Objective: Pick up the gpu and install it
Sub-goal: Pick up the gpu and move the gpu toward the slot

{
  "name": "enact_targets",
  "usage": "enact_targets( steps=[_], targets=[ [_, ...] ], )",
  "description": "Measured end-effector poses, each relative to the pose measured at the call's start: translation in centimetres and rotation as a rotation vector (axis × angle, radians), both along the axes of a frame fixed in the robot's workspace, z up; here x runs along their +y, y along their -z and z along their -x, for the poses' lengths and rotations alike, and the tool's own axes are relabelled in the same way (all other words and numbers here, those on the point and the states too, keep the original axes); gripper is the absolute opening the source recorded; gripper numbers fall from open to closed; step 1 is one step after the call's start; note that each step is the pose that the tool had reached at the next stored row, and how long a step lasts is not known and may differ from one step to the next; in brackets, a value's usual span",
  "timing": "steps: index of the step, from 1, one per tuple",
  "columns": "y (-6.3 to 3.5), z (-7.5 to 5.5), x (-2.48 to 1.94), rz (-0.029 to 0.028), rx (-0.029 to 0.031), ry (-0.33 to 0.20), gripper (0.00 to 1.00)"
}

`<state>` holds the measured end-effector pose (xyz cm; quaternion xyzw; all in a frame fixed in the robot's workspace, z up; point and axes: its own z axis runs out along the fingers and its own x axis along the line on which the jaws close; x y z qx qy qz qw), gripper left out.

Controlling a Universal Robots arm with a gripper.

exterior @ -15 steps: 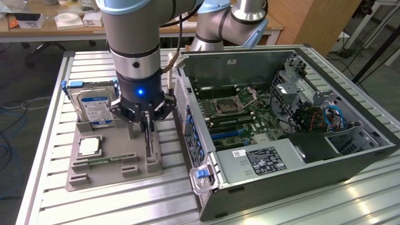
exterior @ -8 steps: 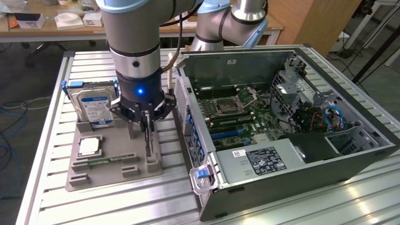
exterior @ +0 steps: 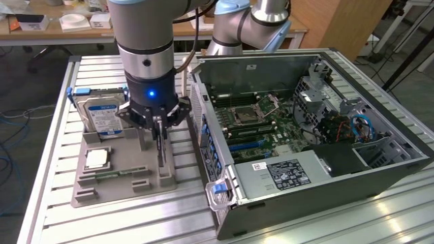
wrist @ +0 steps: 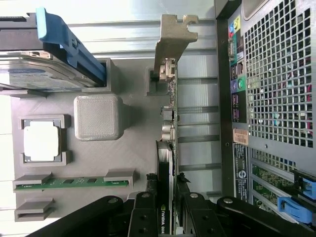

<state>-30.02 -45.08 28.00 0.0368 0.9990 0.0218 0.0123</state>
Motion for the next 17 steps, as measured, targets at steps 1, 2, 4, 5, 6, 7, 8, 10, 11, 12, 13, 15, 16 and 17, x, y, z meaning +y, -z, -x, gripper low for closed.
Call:
enact_targets(
  steps=[1,2,4,5,6,7,8,10,11,12,13,15,16,17],
  targets=[
    [-0.16,0.0,0.00,0.0000,0.0000,0.000,0.26],
    [-0.36,0.0,0.00,0.0001,0.0000,0.000,0.26],
    [-0.78,0.0,0.00,0.0001,0.0001,0.000,0.26],
    [-0.96,0.0,0.00,0.0001,0.0000,0.000,0.26],
    [-1.09,0.0,0.00,0.0001,0.0000,0.000,0.26],
    [-1.22,0.0,0.00,0.0001,0.0001,0.000,0.26],
    [-1.32,0.0,0.00,0.0000,0.0000,0.000,0.26],
    [-1.51,0.0,0.00,0.0001,0.0000,0.000,0.26],
    [-1.60,0.0,0.00,0.0000,0.0000,0.000,0.26],
    [-1.69,0.0,0.00,0.0001,0.0001,0.000,0.26],
    [-1.77,0.0,0.00,0.0001,0.0001,0.000,0.26],
    [-1.89,0.0,0.00,0.0002,0.0001,0.000,0.26],
    [-1.95,0.0,0.00,0.0003,0.0001,0.000,0.26],
    [-2.03,0.0,0.00,0.0004,0.0000,0.000,0.26]
  ],
)
